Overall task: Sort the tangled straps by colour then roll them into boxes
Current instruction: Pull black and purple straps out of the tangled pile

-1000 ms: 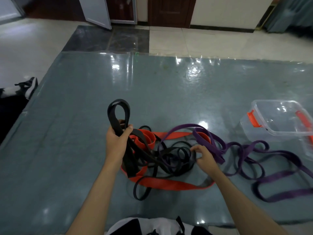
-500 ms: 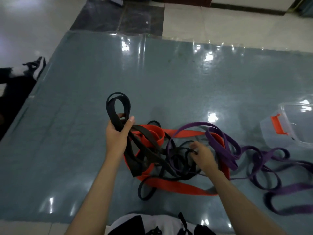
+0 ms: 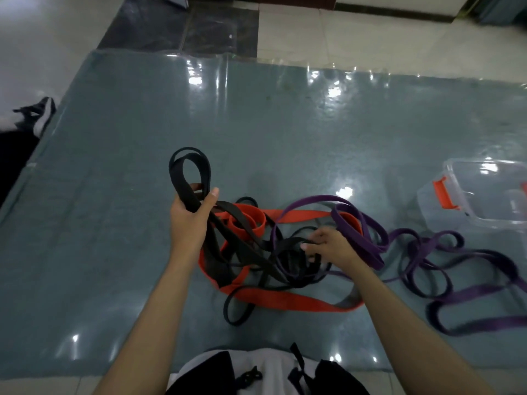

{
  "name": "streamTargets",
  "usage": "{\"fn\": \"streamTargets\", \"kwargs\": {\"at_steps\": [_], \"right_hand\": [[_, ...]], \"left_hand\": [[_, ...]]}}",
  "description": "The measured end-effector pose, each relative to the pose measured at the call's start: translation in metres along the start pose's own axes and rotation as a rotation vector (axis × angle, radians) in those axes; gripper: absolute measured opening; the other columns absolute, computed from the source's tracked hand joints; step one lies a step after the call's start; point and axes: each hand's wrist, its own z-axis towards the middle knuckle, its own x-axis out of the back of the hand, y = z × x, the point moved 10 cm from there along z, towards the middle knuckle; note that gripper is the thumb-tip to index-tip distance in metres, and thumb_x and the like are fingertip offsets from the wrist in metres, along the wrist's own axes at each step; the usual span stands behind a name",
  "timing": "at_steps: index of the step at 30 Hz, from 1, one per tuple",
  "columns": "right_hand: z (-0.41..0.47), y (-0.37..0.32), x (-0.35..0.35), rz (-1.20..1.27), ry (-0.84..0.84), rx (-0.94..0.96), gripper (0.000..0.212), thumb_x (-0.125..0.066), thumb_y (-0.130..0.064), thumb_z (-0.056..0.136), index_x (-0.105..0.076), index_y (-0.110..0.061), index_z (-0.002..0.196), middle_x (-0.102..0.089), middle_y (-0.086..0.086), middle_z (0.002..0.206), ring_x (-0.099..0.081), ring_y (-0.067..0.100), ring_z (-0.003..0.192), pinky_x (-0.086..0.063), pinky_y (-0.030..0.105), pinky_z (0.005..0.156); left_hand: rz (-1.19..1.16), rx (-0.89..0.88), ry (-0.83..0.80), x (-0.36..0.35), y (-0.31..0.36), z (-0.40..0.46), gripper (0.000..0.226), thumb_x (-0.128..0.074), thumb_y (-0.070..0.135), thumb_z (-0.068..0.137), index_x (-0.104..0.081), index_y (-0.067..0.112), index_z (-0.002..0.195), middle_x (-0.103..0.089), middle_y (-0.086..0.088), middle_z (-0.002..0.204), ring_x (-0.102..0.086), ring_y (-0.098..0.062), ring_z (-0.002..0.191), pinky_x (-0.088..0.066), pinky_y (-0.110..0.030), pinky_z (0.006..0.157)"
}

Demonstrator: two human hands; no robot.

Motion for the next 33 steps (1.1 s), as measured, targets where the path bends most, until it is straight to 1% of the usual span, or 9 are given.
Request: {"fn": "streamTargets", "kwargs": {"at_steps": [3, 5, 7, 13, 17, 21, 27, 30, 33], "right_hand": [[-0.003, -0.006, -0.014, -0.150, -0.071, 0.127, 0.012, -0.067, -0.010, 0.099, -0.074, -0.004, 0.107, -0.075, 0.008, 0.100, -0.070, 0.018, 0.094, -0.057, 0.030, 0.089], [-0.005, 0.000, -0.018, -0.309, -0.072, 0.171, 0.022, -0.056, -0.005, 0.104, -0.074, -0.009, 0.116, -0.072, -0.001, 0.113, -0.066, 0.015, 0.109, -0.051, 0.022, 0.098], [-0.011, -0.001, -0.019, -0.440, -0.026, 0.215, 0.030, -0.046, -0.002, 0.107, -0.068, -0.009, 0.125, -0.065, -0.004, 0.120, -0.059, 0.011, 0.114, -0.042, 0.009, 0.093], [-0.016, 0.018, -0.011, -0.542, 0.086, 0.198, 0.021, -0.047, -0.002, 0.103, -0.061, -0.008, 0.118, -0.066, 0.014, 0.102, -0.058, 0.021, 0.082, -0.046, 0.030, 0.071], [-0.014, 0.009, -0.008, -0.453, 0.157, 0.234, 0.028, -0.053, 0.001, 0.101, -0.078, -0.009, 0.110, -0.072, 0.012, 0.116, -0.067, 0.031, 0.106, -0.050, 0.032, 0.093], [-0.011, 0.012, -0.017, -0.367, 0.065, 0.216, 0.044, -0.045, 0.006, 0.101, -0.062, -0.010, 0.138, -0.066, 0.007, 0.136, -0.060, 0.022, 0.127, -0.044, 0.034, 0.113], [-0.021, 0.021, 0.012, -0.531, 0.225, 0.338, 0.022, -0.069, 0.000, 0.090, -0.078, -0.016, 0.102, -0.061, -0.005, 0.109, -0.062, 0.015, 0.099, -0.056, 0.033, 0.091], [-0.027, 0.029, 0.015, -0.673, 0.309, 0.330, 0.026, -0.076, -0.015, 0.091, -0.078, -0.016, 0.116, -0.053, 0.003, 0.111, -0.053, 0.025, 0.103, -0.053, 0.037, 0.094], [-0.025, 0.046, 0.008, -0.698, 0.192, 0.171, 0.044, -0.063, -0.029, 0.099, -0.061, -0.022, 0.143, -0.049, 0.008, 0.126, -0.052, 0.029, 0.117, -0.049, 0.041, 0.102]], "left_hand": [[-0.019, -0.010, 0.006, 0.004, 0.003, -0.005, 0.026, -0.081, 0.041, 0.088, -0.066, 0.028, 0.105, -0.073, 0.001, 0.101, -0.073, -0.010, 0.093, -0.058, -0.031, 0.087], [-0.015, -0.019, 0.005, 0.009, 0.004, -0.009, 0.026, -0.081, 0.040, 0.087, -0.066, 0.027, 0.104, -0.073, -0.004, 0.103, -0.073, -0.013, 0.094, -0.059, -0.032, 0.087], [-0.014, -0.023, 0.002, 0.012, 0.005, -0.015, 0.025, -0.081, 0.040, 0.088, -0.066, 0.027, 0.104, -0.073, -0.003, 0.102, -0.072, -0.009, 0.092, -0.057, -0.029, 0.085], [-0.047, -0.046, 0.095, 0.029, 0.004, -0.025, 0.024, -0.080, 0.037, 0.090, -0.065, 0.026, 0.105, -0.072, 0.003, 0.099, -0.071, -0.003, 0.088, -0.056, -0.026, 0.087], [-0.077, -0.065, 0.172, 0.040, 0.006, -0.028, 0.022, -0.079, 0.040, 0.090, -0.064, 0.031, 0.104, -0.073, 0.007, 0.100, -0.071, -0.001, 0.091, -0.056, -0.028, 0.092], [-0.079, -0.044, 0.138, 0.036, 0.005, -0.020, 0.032, -0.082, 0.045, 0.086, -0.067, 0.028, 0.110, -0.076, 0.001, 0.106, -0.075, -0.016, 0.100, -0.059, -0.042, 0.095], [-0.058, -0.034, 0.104, 0.020, 0.009, -0.020, 0.025, -0.079, 0.037, 0.091, -0.066, 0.025, 0.108, -0.072, 0.005, 0.098, -0.069, 0.002, 0.086, -0.051, -0.021, 0.081], [-0.042, -0.037, 0.084, 0.012, 0.011, -0.019, 0.018, -0.078, 0.034, 0.092, -0.064, 0.028, 0.101, -0.070, 0.004, 0.094, -0.068, 0.005, 0.080, -0.049, -0.019, 0.077], [-0.031, -0.047, 0.062, 0.004, 0.015, -0.018, 0.019, -0.078, 0.036, 0.091, -0.065, 0.029, 0.102, -0.071, 0.002, 0.097, -0.069, -0.001, 0.085, -0.050, -0.021, 0.079]]}}
